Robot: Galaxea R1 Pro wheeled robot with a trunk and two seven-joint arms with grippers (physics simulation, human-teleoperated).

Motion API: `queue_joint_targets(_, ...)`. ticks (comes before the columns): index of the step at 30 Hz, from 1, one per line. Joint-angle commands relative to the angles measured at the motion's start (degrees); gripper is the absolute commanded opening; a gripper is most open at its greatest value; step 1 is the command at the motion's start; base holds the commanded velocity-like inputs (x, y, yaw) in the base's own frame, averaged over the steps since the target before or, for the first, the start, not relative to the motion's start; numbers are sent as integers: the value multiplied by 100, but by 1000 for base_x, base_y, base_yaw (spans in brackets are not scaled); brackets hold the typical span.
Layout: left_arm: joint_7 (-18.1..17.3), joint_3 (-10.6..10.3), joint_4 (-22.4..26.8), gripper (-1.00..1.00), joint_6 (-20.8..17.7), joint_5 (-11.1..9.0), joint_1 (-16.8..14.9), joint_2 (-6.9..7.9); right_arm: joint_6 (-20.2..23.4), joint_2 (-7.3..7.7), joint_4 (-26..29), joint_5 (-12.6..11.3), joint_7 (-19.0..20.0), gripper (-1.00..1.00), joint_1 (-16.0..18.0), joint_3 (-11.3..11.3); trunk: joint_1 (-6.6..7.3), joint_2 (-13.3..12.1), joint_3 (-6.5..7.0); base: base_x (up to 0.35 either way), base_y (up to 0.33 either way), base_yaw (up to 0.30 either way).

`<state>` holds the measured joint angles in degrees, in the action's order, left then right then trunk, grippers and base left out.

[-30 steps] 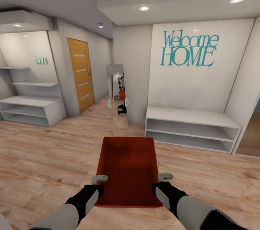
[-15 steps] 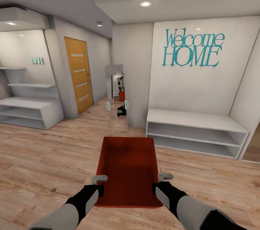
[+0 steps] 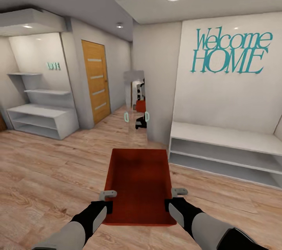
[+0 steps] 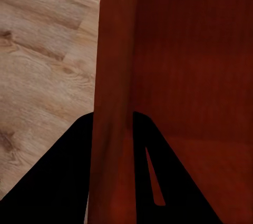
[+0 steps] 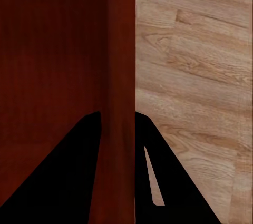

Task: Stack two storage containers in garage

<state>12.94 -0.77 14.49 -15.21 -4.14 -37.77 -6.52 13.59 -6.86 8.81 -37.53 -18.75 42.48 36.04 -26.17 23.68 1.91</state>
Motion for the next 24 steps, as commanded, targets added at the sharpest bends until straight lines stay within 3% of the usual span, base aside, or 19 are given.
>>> queue_joint_targets(1, 62, -37, -7, -100, -46, 45, 6, 32, -225, 18, 16, 184, -59, -100, 6, -44, -5, 4, -2, 322, 0, 269)
queue_joint_targets(24, 65, -37, -7, -100, -43, 45, 6, 34, -225, 18, 16, 184, -59, -100, 6, -44, -5, 4, -2, 322, 0, 270)
